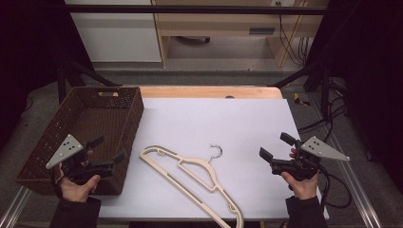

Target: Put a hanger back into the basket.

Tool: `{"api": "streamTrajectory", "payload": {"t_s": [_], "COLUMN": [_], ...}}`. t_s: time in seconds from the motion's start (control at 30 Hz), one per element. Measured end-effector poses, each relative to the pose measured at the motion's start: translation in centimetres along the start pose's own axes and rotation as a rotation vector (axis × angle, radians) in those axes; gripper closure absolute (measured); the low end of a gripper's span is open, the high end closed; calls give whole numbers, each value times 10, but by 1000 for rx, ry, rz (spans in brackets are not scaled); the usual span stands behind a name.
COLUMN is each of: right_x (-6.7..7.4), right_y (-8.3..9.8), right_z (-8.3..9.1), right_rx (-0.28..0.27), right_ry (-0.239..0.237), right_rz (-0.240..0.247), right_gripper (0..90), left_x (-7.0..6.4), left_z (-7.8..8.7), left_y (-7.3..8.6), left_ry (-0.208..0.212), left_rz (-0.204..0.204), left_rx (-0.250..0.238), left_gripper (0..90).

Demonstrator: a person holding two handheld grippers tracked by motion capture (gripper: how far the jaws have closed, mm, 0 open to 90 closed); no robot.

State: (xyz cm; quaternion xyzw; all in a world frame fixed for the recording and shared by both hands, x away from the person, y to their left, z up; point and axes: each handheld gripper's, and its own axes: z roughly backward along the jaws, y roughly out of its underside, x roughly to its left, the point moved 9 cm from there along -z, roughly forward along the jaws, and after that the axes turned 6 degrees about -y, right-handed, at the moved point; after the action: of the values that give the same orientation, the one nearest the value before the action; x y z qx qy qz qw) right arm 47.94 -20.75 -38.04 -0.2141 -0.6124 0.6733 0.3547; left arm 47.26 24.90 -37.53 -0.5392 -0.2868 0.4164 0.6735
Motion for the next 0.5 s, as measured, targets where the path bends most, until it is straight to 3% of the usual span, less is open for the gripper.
{"api": "streamTrajectory", "payload": {"t_s": [0.27,0.5], "right_x": [7,27], "right_y": [2,8], "right_z": [-5,-18], "right_rx": [47,130], "right_ry": [-8,-47], "right_rz": [15,27], "right_gripper": [58,80], "left_x": [-2,-2], "left_z": [-3,-4], "left_y": [3,6], "left_ry": [-2,-2], "left_rz": [-12,-20], "left_rx": [11,24], "left_gripper": [27,27]}}
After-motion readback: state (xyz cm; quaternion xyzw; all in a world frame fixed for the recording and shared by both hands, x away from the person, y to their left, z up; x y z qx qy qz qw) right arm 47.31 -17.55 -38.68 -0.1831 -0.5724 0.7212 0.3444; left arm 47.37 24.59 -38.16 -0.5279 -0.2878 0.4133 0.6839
